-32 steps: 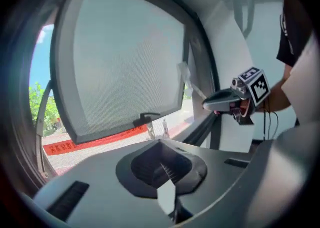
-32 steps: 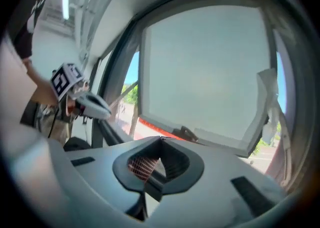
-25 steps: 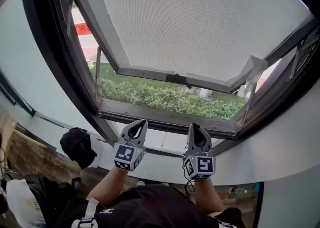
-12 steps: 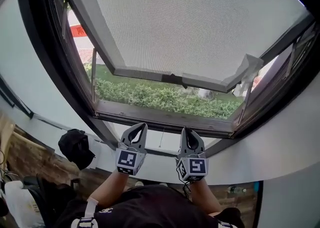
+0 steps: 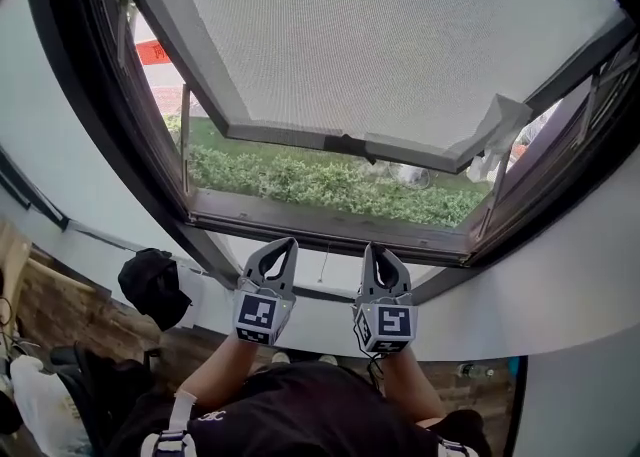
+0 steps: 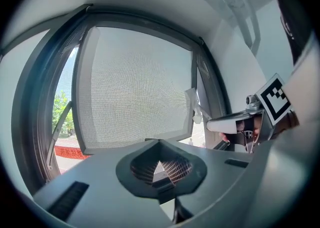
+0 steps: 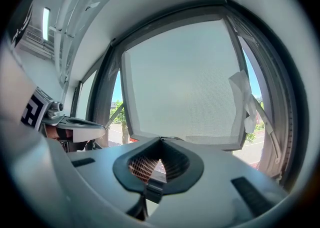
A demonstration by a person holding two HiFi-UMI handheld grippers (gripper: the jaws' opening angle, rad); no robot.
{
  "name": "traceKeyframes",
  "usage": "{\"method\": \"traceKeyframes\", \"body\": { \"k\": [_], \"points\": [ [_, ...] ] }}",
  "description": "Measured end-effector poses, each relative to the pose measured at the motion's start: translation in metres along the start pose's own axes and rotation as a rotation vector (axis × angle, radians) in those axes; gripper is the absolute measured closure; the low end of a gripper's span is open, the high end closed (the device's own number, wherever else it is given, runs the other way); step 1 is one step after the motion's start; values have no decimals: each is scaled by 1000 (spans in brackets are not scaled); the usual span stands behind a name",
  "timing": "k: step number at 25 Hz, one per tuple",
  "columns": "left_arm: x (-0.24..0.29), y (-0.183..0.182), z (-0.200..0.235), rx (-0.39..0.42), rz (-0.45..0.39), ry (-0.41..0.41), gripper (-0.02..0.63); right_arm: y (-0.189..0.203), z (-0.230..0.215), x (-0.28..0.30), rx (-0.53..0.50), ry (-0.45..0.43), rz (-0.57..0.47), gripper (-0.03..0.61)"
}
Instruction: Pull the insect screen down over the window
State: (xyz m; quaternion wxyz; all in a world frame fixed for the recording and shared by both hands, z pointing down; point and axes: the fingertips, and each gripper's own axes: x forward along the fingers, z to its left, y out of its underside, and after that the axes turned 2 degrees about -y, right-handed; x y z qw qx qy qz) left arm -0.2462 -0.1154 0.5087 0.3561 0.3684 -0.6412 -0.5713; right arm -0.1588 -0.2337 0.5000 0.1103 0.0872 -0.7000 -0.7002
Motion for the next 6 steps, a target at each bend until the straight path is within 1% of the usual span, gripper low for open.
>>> {"method": "traceKeyframes", "body": {
  "k": [6],
  "points": [
    [0,1,-3,-9,8,13,604,0,4,1,6,1,7,574]
  ]
}}
